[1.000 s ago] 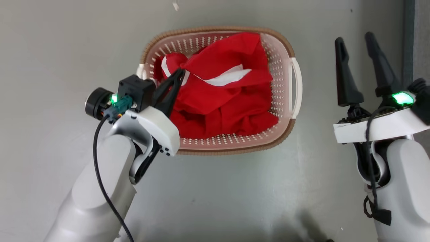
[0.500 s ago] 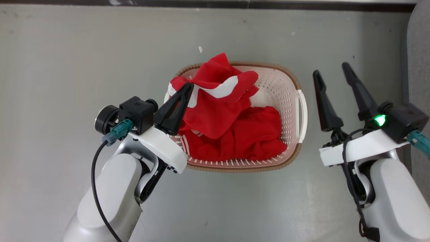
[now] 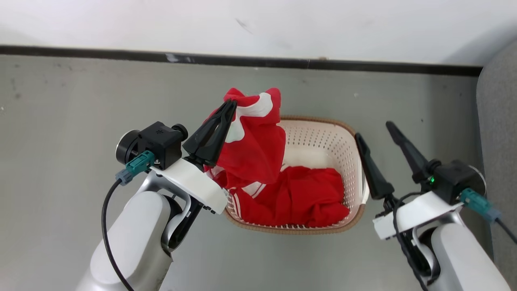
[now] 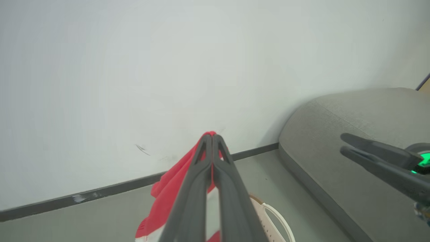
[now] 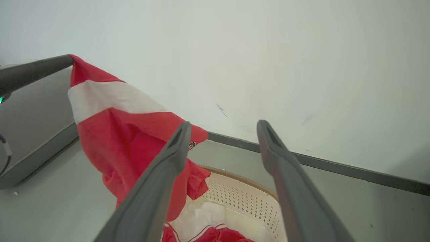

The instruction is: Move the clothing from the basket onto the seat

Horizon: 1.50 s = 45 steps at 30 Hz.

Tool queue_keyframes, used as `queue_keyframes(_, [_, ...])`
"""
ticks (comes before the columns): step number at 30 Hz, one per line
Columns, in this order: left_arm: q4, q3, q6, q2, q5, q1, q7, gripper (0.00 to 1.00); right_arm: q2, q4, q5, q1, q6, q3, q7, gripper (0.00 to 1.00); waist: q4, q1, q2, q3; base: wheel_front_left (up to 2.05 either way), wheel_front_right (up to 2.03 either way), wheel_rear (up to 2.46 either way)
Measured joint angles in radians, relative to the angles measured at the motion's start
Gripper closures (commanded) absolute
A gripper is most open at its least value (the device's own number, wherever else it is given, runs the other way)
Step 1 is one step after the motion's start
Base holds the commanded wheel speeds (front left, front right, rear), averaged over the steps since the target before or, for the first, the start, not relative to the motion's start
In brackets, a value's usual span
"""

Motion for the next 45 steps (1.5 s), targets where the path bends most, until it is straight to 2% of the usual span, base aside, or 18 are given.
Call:
queue_keyframes(14, [-0.090, -0.021, 0.002, -0.003, -0.014, 0.011, 0.080, 1.00, -0.022, 0.033, -0.002, 0.098, 0.000, 0.179, 0.000, 0.00, 0.028, 0.0000, 0.0000, -0.155, 0.00, 0.00, 0.00])
queue_keyframes(24, [-0.149, -0.048, 0.024, -0.010, -0.018, 0.009, 0.146, 1.00, -0.020, 0.042, -0.009, 0.114, 0.000, 0.303, 0.000, 0.00, 0.046, 0.0000, 0.0000, -0.232, 0.00, 0.00, 0.00])
queue_keyframes(45, [-0.260, -0.075, 0.067, -0.015, -0.036, 0.009, 0.250, 1.00, -0.014, 0.037, -0.007, 0.170, 0.000, 0.276, 0.000, 0.00, 0.060, 0.0000, 0.0000, -0.319, 0.00, 0.00, 0.00])
